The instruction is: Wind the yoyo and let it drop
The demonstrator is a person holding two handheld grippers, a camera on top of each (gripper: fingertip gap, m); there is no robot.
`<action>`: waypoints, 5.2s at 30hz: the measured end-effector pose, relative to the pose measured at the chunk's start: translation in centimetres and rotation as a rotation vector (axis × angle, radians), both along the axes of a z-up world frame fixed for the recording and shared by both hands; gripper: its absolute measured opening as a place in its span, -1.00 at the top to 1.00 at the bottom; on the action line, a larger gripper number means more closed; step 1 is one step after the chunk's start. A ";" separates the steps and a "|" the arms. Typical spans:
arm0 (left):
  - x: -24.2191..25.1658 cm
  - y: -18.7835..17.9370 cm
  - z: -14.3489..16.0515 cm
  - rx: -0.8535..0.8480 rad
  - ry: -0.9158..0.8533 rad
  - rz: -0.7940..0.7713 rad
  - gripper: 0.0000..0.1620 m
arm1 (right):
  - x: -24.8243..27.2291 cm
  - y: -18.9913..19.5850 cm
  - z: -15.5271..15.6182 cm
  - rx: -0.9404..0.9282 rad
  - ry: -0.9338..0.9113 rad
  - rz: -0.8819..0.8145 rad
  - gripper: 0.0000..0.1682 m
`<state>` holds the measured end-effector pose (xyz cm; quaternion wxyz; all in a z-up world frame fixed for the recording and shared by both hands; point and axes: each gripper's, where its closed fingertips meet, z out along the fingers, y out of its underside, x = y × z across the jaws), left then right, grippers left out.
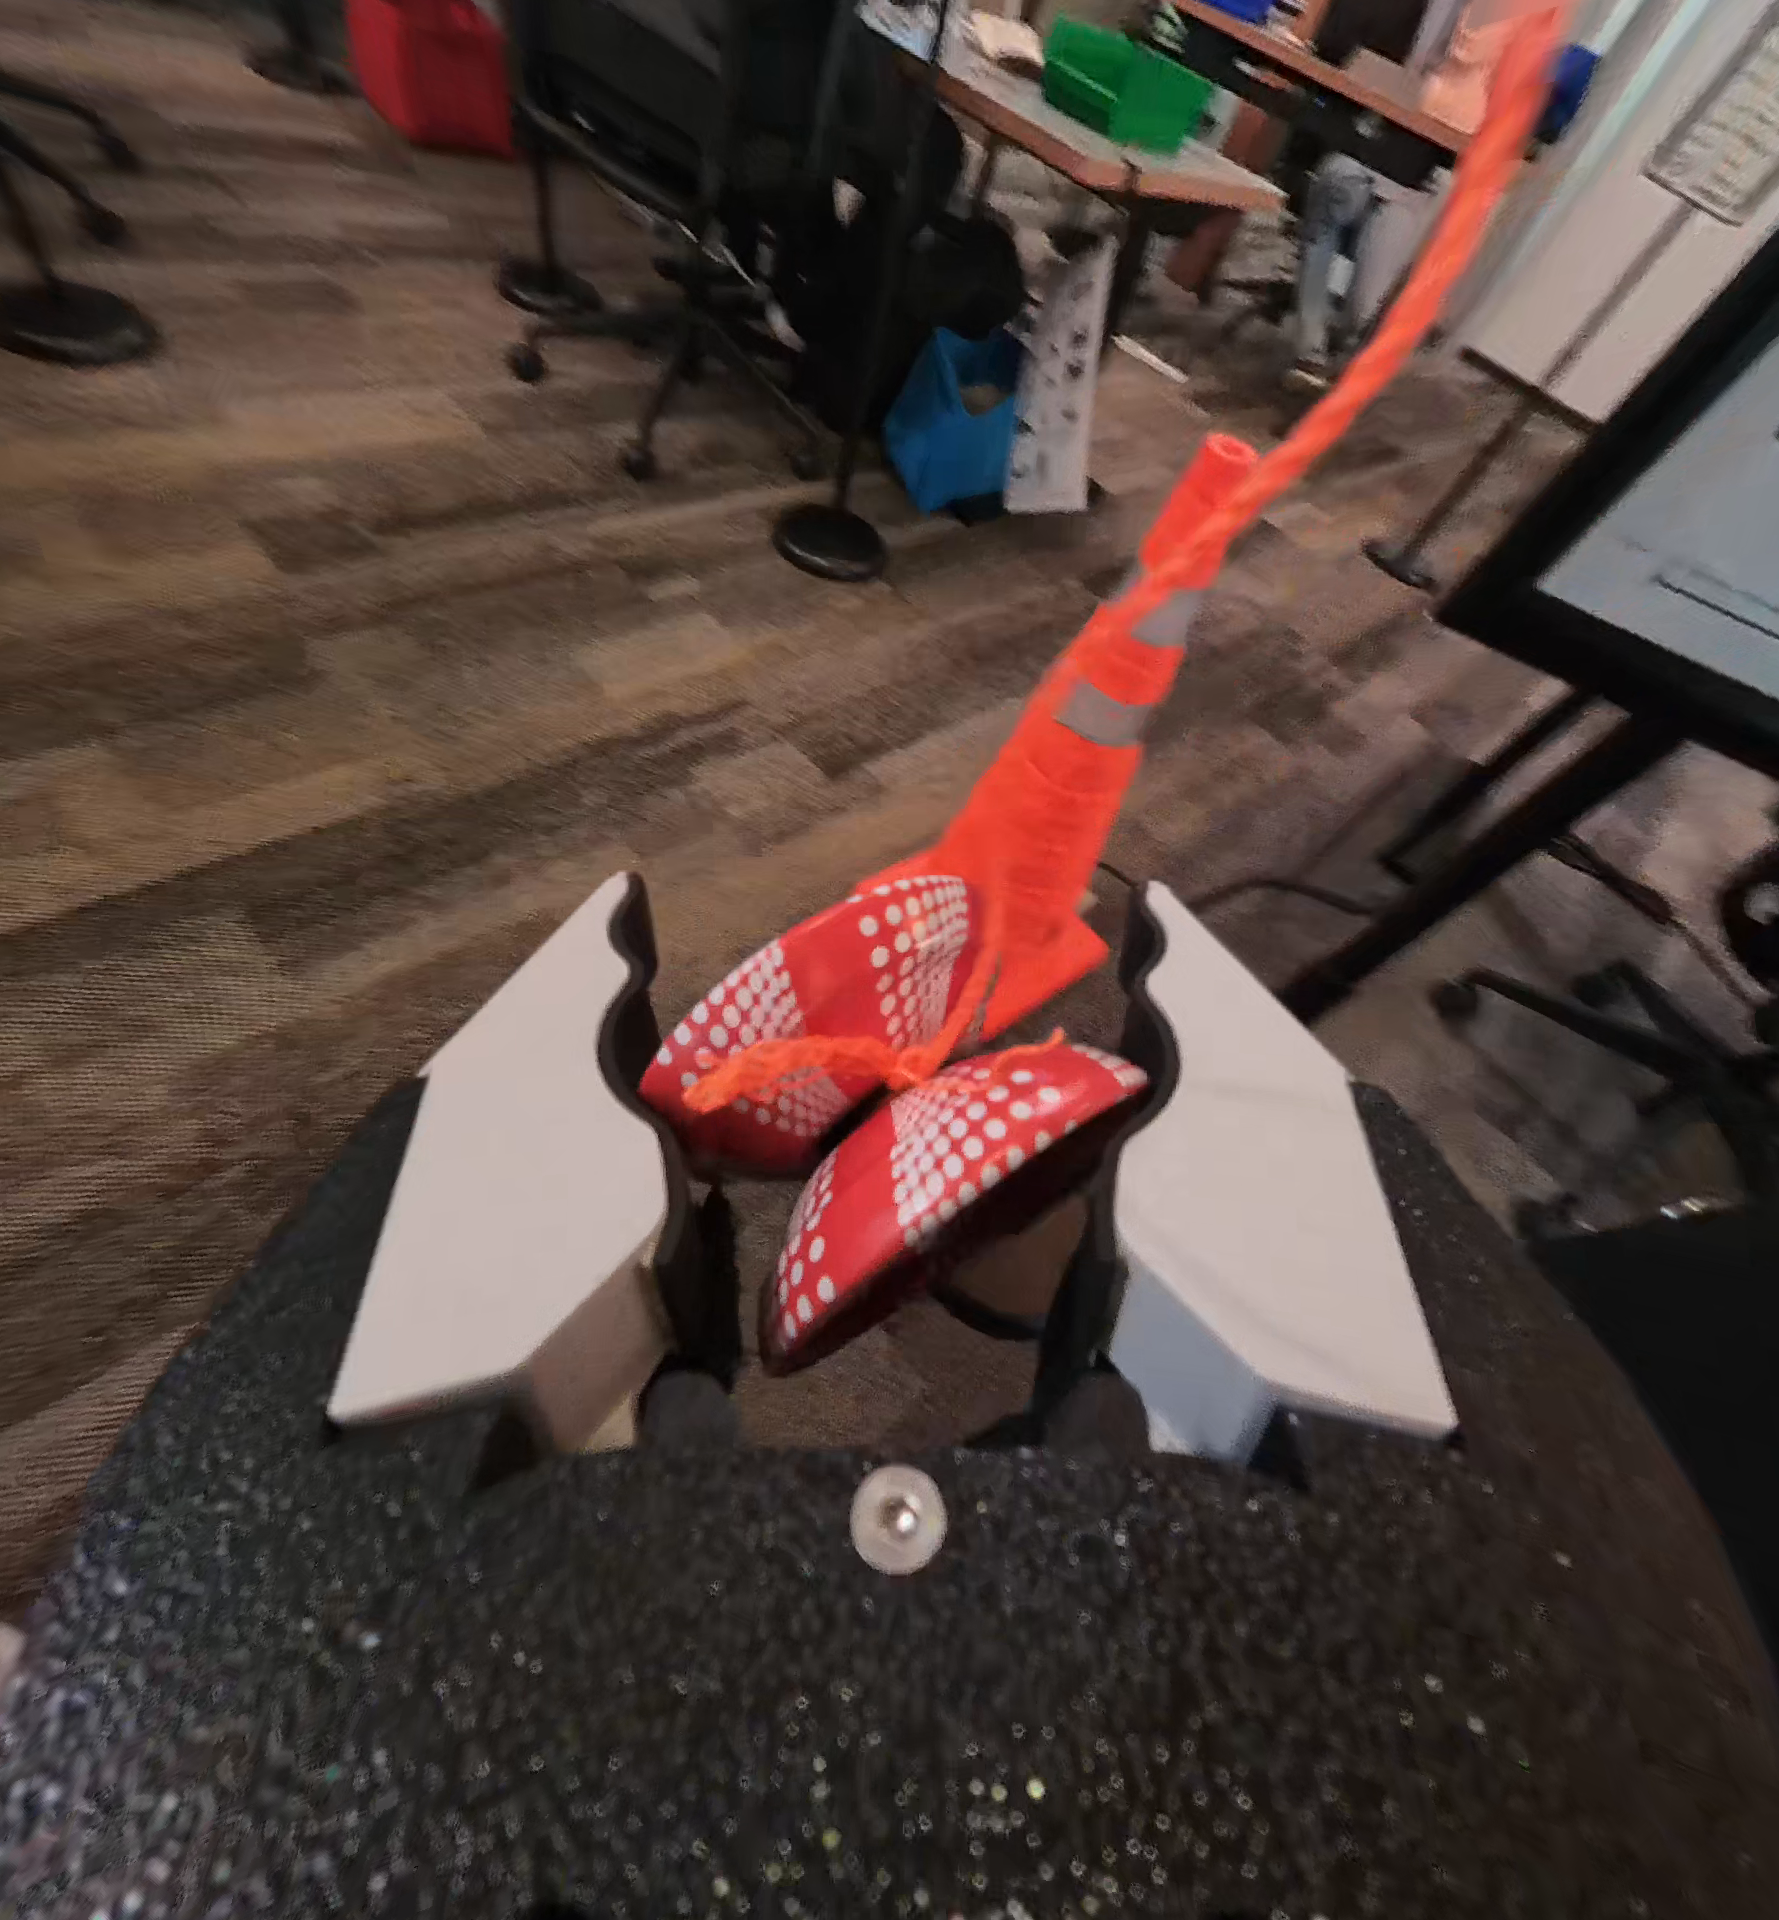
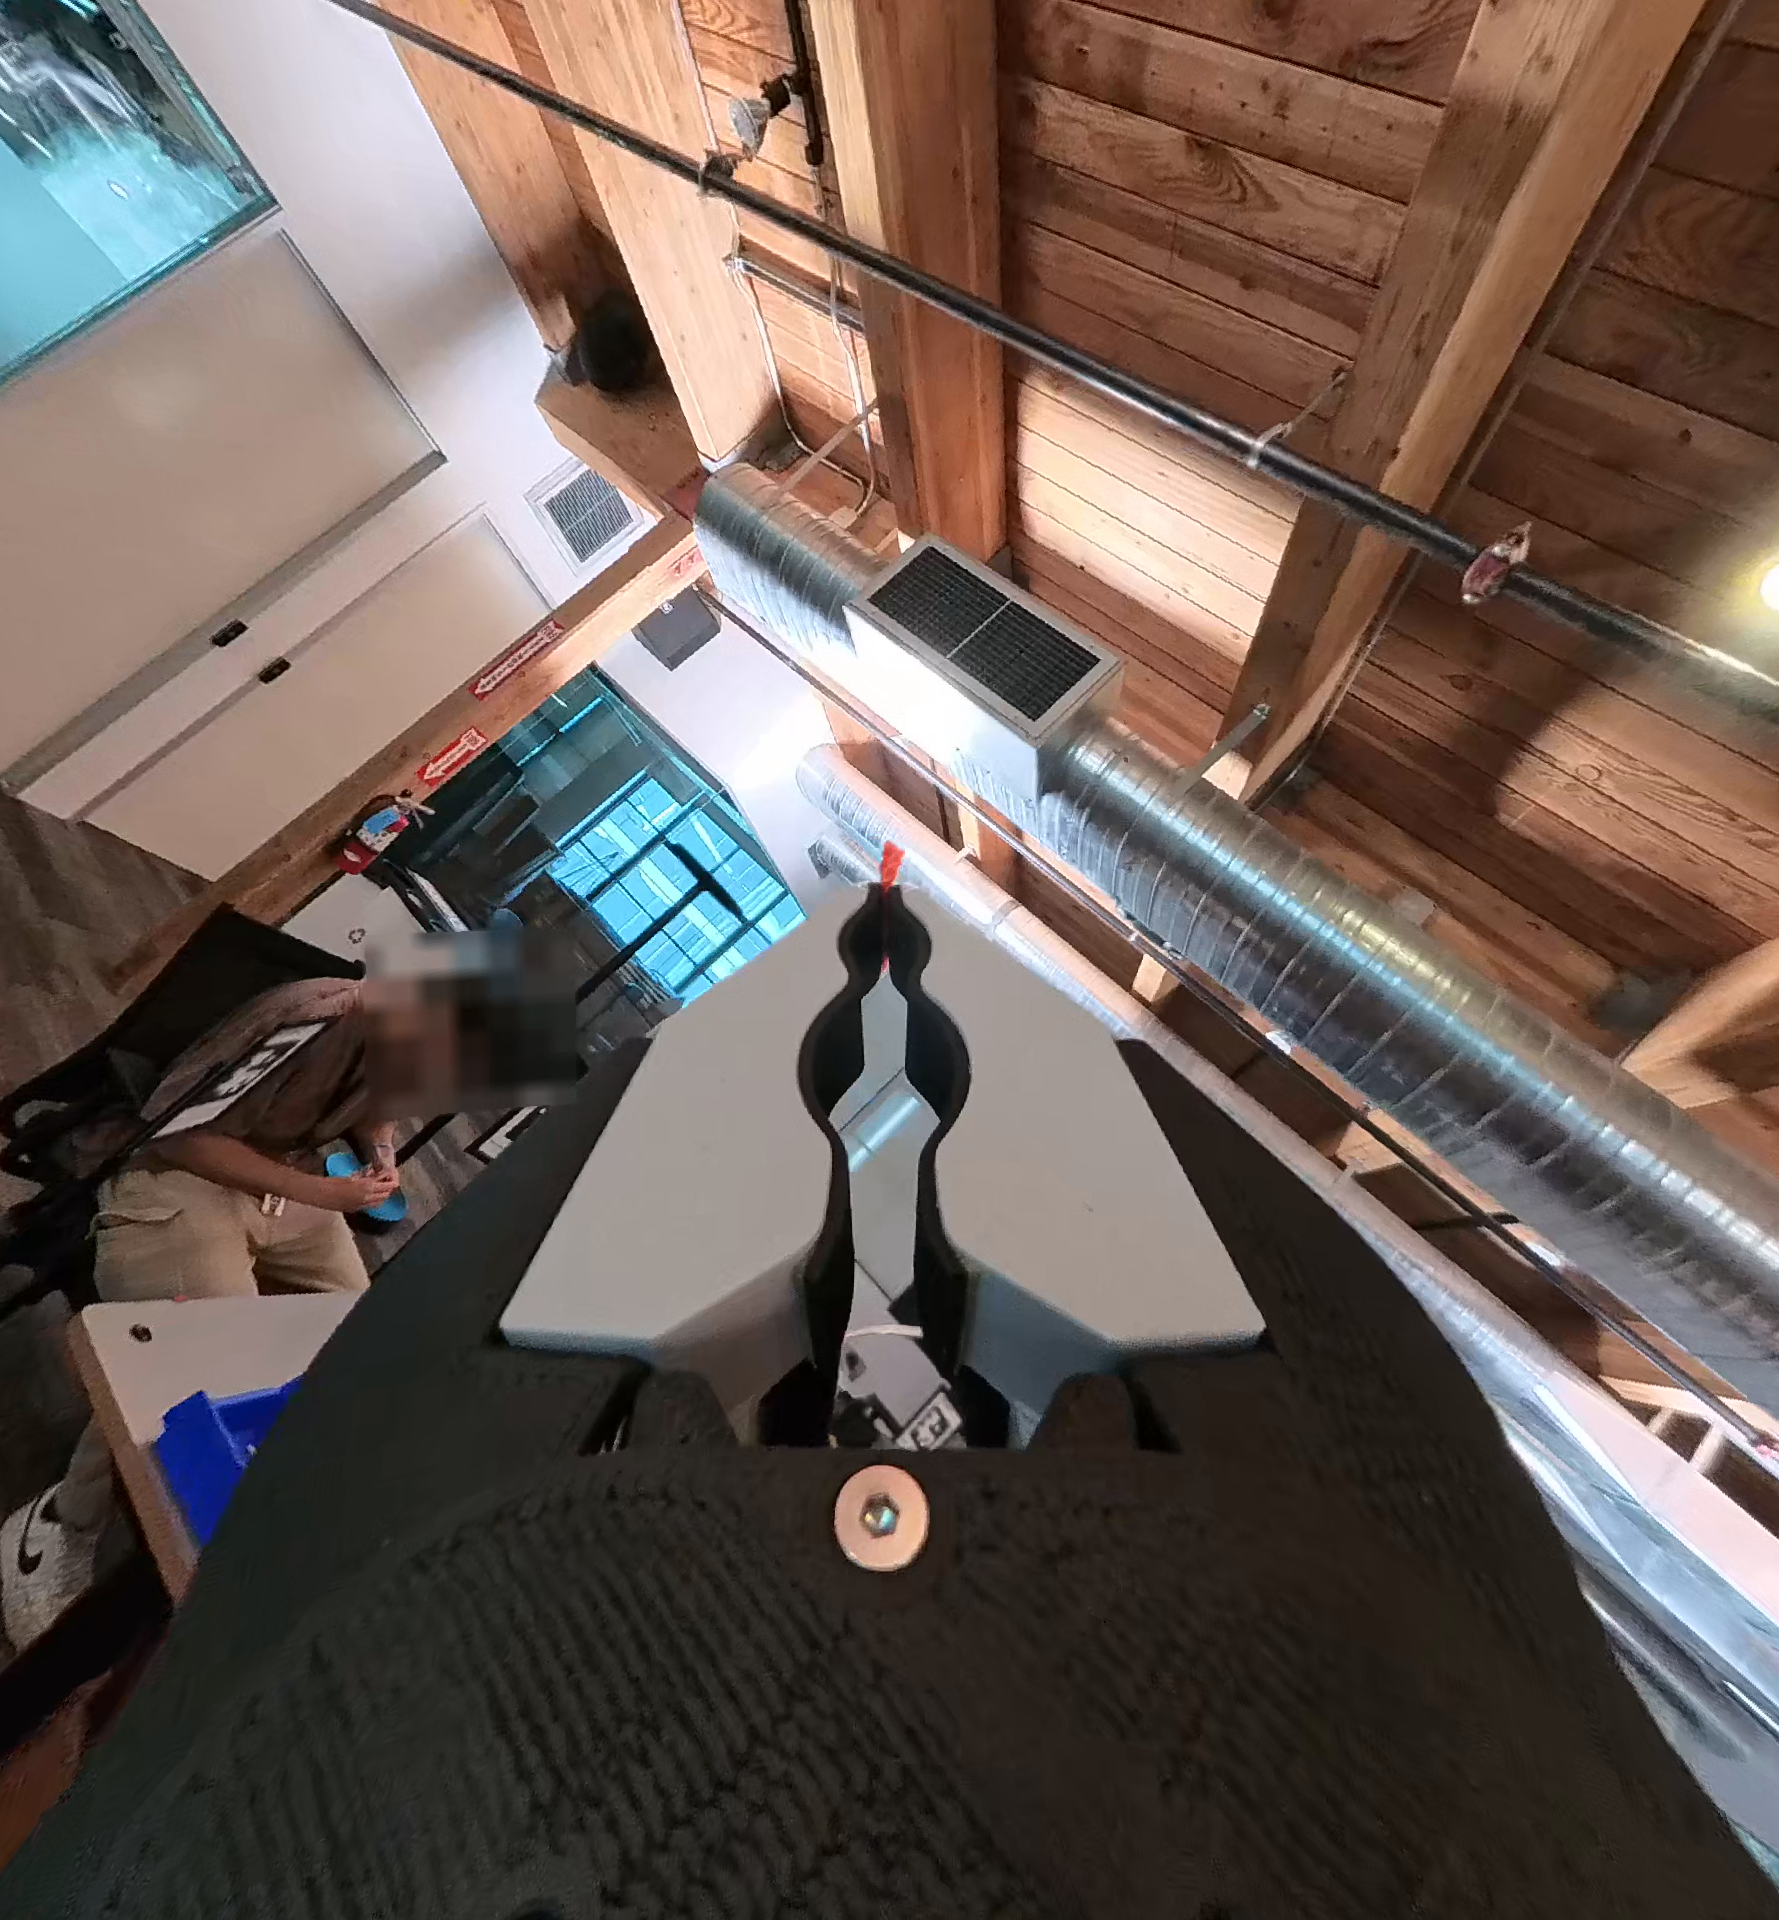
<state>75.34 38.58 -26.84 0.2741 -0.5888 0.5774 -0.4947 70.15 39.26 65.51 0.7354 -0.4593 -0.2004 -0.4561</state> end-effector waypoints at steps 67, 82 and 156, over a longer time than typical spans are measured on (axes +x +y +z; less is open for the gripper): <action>-72.5 3.5 3.1 -0.356 0.595 1.678 -0.96 | -63.3 17.5 -84.5 -1.690 -0.055 1.134 -0.63; -87.3 -12.9 -4.6 -0.624 0.601 2.377 -0.95 | -59.3 12.5 -88.3 -1.593 0.305 1.162 -0.51; -51.1 12.2 -1.2 0.129 0.483 1.499 0.97 | -33.4 24.2 -83.9 -1.092 0.933 0.833 0.20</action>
